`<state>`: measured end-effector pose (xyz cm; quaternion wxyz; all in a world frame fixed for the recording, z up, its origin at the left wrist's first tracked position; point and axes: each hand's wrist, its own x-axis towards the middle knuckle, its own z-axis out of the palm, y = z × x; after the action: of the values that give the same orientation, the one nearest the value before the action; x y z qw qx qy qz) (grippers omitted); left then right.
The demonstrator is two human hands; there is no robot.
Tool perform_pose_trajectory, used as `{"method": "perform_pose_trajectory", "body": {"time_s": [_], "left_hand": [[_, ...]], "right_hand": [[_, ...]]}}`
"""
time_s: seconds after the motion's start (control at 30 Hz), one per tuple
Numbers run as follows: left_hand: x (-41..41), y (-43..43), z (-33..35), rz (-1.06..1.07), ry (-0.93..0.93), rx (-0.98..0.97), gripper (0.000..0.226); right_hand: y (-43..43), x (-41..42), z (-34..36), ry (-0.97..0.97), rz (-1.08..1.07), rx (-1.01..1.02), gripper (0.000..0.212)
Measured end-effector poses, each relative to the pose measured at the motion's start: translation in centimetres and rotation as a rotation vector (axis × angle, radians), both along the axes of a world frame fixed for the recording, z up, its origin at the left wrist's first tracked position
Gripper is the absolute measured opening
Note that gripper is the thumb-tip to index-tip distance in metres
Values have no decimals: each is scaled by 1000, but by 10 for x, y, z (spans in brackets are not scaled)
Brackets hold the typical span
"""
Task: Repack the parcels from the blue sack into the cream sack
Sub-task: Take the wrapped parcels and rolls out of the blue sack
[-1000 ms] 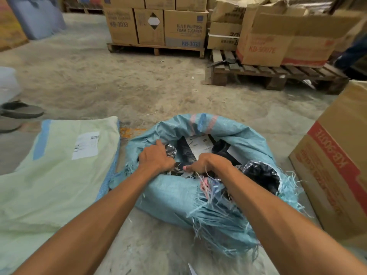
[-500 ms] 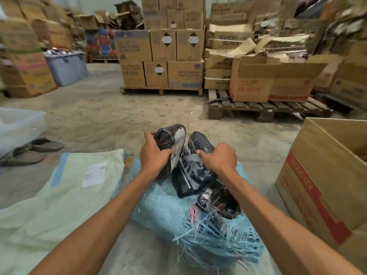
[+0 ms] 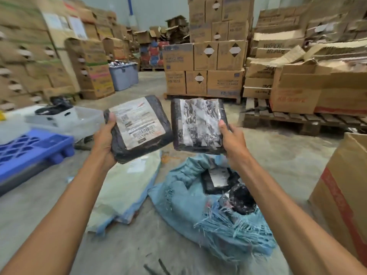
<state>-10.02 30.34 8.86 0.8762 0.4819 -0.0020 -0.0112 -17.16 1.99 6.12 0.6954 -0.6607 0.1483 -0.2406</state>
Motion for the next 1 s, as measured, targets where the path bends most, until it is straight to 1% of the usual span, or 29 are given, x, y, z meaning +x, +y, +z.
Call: {"method": "perform_pose_trajectory", "body": {"time_s": [0.03,0.1,0.17,0.2,0.27,0.3,0.37,0.4,0.43,0.47,0.63,0.77,0.8,0.83,0.9,0.93,1.0], "left_hand": [[-14,22,-12,5,41,-3,42],[-38,61,-39,8,127,-27,58],[-58,106,-77,41,231,-31,57],[-67,128,-96,56,286,-8,53],[-85,176,-144,74,404,58,46],[-94,196,-168,81,450,93,46],[-108,234,-204,107,517,175,48],[-112,252,-221,107,541,205,50],[-116,263,-236,101,555,231,52],[-120,274,-250,86,574,254,52],[-123,299,-297,68,591,369,41],[-114,303,-315,51,559,386,33],[-111,300,-317,44,548,414,30],[-107,299,-321,29,530,449,29],[-100,294,-328,5,497,583,32],[-97,293,-333,18,486,692,35],[-88,291,-338,107,447,1051,43]], "right_hand": [[17,7,-13,26,57,20,47],[47,17,-42,82,161,32,49],[88,12,-66,146,191,26,60],[106,5,-78,154,200,24,58],[146,-10,-106,177,207,28,28],[160,-16,-126,197,204,38,19],[191,-32,-164,278,185,74,17],[209,-39,-184,321,190,104,22],[222,-42,-202,347,189,139,30],[236,-47,-220,390,189,151,34],[276,-80,-270,522,156,40,24],[286,-84,-285,575,170,-65,19],[286,-84,-288,582,186,-114,19],[287,-83,-291,587,217,-208,23],[286,-79,-294,647,281,-452,38],[284,-73,-295,708,299,-584,40],[279,-59,-284,852,366,-864,39]]}}
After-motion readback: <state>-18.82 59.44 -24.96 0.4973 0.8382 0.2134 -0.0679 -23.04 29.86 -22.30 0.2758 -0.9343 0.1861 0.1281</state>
